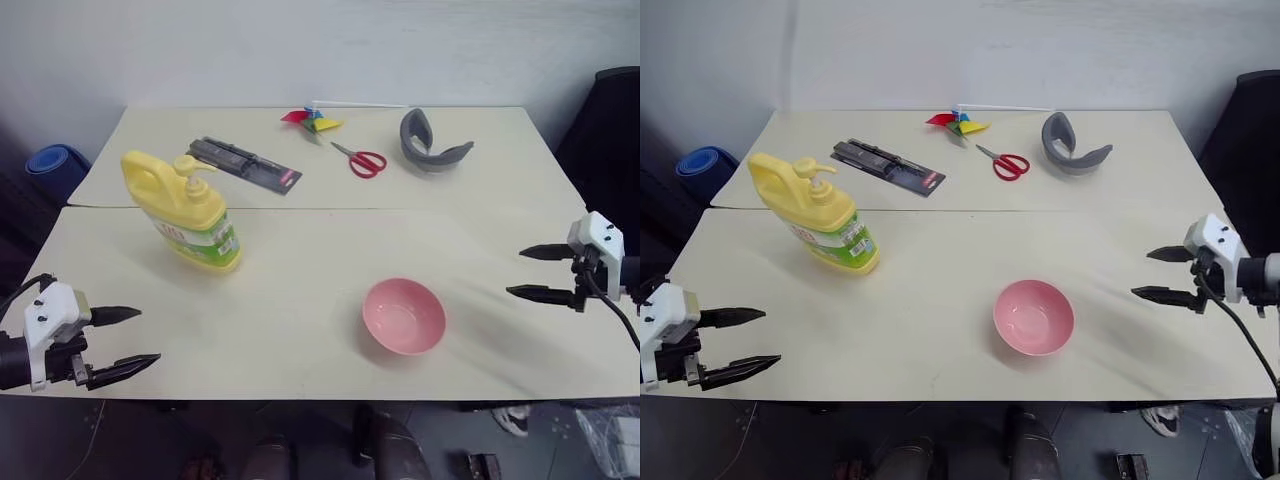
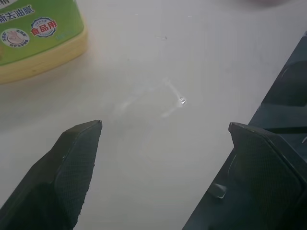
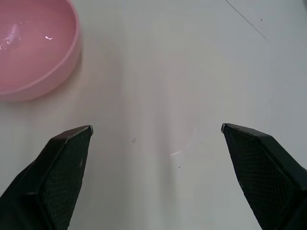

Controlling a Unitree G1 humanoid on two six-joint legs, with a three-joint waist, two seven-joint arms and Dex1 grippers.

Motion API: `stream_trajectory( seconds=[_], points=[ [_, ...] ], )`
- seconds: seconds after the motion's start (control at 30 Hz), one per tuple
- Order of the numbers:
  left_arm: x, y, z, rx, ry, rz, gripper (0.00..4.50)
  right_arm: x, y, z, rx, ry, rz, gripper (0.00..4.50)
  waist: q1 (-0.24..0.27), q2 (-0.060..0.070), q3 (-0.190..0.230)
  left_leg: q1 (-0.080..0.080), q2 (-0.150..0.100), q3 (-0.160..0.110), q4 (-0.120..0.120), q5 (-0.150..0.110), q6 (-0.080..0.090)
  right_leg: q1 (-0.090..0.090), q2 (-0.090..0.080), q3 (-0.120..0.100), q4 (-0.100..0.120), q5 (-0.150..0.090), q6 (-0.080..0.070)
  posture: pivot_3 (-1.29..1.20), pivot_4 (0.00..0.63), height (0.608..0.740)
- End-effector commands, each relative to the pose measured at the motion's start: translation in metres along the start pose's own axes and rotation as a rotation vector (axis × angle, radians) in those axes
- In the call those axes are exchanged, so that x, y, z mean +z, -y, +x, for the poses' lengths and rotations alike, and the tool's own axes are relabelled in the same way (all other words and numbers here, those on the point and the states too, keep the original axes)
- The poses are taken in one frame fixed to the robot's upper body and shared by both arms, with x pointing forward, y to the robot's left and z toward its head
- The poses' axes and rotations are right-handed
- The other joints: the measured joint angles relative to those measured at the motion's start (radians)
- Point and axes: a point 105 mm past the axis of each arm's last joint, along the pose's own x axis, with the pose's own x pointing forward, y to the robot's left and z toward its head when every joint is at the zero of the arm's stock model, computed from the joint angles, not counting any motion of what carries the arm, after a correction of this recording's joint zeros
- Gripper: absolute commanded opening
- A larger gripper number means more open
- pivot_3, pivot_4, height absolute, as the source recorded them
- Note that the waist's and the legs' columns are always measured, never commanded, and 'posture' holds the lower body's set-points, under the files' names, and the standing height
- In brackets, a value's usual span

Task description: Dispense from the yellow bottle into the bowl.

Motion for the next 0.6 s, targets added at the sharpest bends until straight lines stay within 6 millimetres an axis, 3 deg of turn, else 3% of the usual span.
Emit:
stream_trajectory(
  seconds=[0.03, 0.3, 0.47, 0.6],
  points=[
    [0.006, 0.001, 0.000, 0.005, 0.027, 0.024, 4.50, 0.011, 0.002, -0.003, -0.025, 0.035, -0.032, 4.49, 0.000, 0.000, 0.000, 0.000, 0.000, 0.000, 0.000, 0.000, 0.000, 0.000, 0.000, 0.000, 0.000, 0.000, 0.000, 0.00, 0.150, 0.740],
    [0.011, -0.006, 0.008, 0.061, 0.054, 0.013, 4.50, 0.009, 0.007, 0.000, -0.079, 0.004, -0.020, 4.49, 0.001, 0.000, 0.000, 0.000, 0.000, 0.002, 0.000, 0.000, 0.000, 0.000, 0.000, 0.002, 0.001, 0.000, 0.000, 0.00, 0.150, 0.740],
    [0.045, -0.001, 0.014, -0.014, 0.175, 0.014, 4.50, 0.035, -0.007, -0.002, -0.017, 0.063, -0.028, 4.49, 0.002, 0.000, 0.000, 0.000, 0.000, 0.002, 0.000, 0.000, 0.000, 0.000, 0.000, 0.002, 0.001, 0.000, 0.000, 0.00, 0.150, 0.740],
    [0.082, 0.019, 0.015, -0.179, 0.258, 0.012, 4.50, 0.060, -0.043, 0.001, 0.063, 0.112, -0.072, 4.49, 0.008, 0.000, 0.000, 0.000, 0.001, 0.000, 0.001, 0.000, -0.001, 0.000, 0.000, 0.001, 0.001, 0.000, 0.000, 0.00, 0.150, 0.740]
  ],
)
